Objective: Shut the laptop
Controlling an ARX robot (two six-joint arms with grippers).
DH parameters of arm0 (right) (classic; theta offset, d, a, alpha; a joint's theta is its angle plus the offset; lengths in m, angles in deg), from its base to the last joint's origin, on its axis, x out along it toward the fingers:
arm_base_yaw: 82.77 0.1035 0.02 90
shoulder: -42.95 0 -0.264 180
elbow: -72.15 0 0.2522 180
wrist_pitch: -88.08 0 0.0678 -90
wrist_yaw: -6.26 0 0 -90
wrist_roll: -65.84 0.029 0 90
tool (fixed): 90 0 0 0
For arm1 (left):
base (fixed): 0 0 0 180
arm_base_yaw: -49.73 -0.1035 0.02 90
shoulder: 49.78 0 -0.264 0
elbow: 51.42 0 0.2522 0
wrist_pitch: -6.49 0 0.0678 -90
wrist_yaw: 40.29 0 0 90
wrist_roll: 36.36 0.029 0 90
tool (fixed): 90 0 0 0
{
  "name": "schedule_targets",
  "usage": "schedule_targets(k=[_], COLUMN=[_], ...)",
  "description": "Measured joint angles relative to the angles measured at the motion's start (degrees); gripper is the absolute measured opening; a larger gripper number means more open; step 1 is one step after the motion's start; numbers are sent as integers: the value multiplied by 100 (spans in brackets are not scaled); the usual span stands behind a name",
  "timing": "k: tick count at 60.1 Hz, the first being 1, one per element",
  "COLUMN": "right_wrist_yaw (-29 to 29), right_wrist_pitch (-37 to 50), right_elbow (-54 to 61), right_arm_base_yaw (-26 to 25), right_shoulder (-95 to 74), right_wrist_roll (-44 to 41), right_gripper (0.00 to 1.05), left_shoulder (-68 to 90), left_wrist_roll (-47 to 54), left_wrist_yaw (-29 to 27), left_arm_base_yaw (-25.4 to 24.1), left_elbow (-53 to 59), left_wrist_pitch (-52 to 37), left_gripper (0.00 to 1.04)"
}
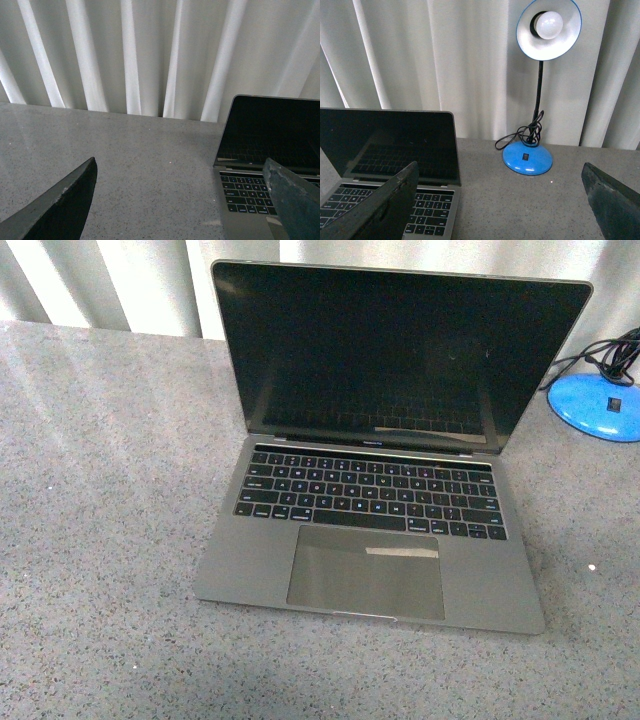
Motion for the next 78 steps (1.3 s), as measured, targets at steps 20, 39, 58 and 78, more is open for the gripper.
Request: schedule_targets(k=[20,39,58,78], right_wrist_yaw=[3005,2122,1611,1526], right_wrist_pitch=[-1602,-31,503,420], right_elbow=[-986,-2802,-4763,-5925], right_arm_base_yaw=[-1196,-334,520,560], right_shoulder=[-2697,-6719,-8697,-9589], right_wrist_roll=[-1674,-3676,-4072,-4004], right_gripper=[95,95,95,95], left_shoulder=[2116,5224,8548,10242], left_wrist_roll=[-1681,-496,485,1333], left_wrist_yaw=[-4839,-2210,-76,310], left_arm_base_yaw=[1290,374,726,1211], left_elbow=[-444,-1821,-4275,-5851], left_wrist_pitch=[361,-2529,-3080,-3016], left_gripper=[98,98,98,98])
